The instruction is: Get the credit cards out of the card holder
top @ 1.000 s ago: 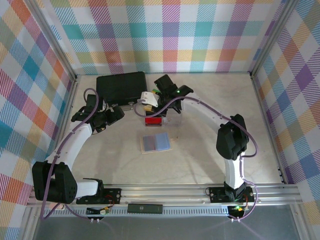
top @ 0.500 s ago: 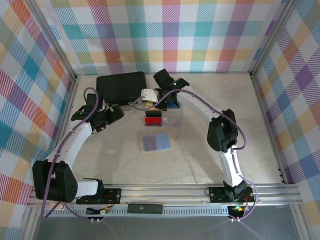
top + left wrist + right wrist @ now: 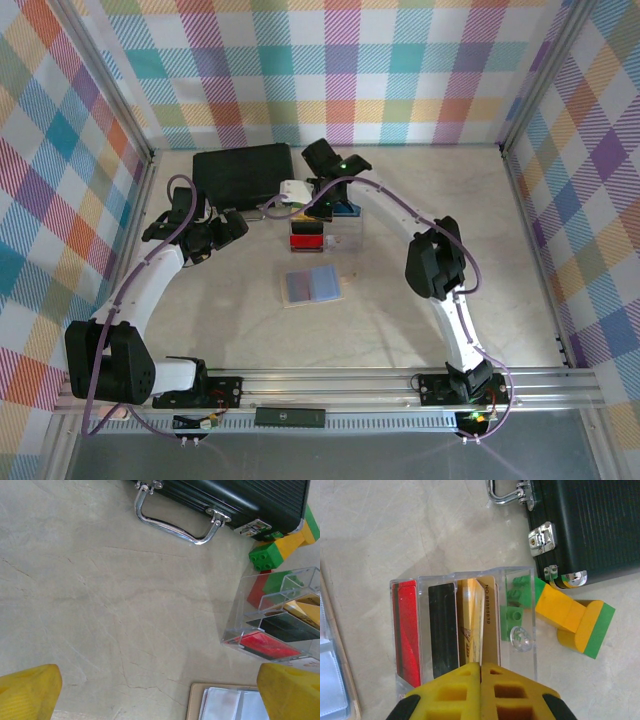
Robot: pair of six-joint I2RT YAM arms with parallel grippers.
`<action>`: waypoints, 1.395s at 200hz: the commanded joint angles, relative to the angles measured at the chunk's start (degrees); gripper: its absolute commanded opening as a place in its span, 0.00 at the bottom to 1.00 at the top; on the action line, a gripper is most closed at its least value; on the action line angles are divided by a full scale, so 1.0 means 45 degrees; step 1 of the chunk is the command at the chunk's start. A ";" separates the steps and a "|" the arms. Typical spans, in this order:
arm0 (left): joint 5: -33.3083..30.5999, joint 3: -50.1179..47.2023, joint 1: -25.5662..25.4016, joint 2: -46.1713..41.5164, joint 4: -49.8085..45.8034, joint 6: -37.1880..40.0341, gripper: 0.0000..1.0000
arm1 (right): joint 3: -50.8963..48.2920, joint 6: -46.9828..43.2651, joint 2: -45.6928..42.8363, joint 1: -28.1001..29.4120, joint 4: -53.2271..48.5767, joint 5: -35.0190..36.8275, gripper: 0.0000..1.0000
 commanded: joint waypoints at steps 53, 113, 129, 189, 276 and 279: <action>0.0116 0.0154 0.0177 0.0039 -0.0379 0.0305 1.00 | 0.0544 -0.0208 0.0534 -0.0055 -0.0139 0.0262 0.06; 0.0088 0.0144 0.0186 0.0006 -0.0399 0.0263 1.00 | 0.0600 0.1055 0.0420 -0.0045 0.0751 0.0147 0.23; 0.0116 0.0149 0.0196 -0.0042 -0.0417 0.0263 1.00 | 0.0602 0.1437 0.0192 -0.0065 0.0753 -0.0048 0.24; 0.0350 -0.0021 0.0179 -0.0361 -0.0360 0.0095 1.00 | -0.0976 0.5594 -0.1855 0.0006 0.0803 -0.0890 0.41; 0.0453 -0.1475 0.0194 -0.0950 0.0138 -0.0654 1.00 | -0.7750 1.2588 -0.5278 0.1328 0.3526 -0.0551 0.62; 0.0448 -0.1537 0.0196 -0.0941 0.0157 -0.0686 1.00 | -0.7969 1.2801 -0.5339 0.1403 0.3728 -0.0466 0.63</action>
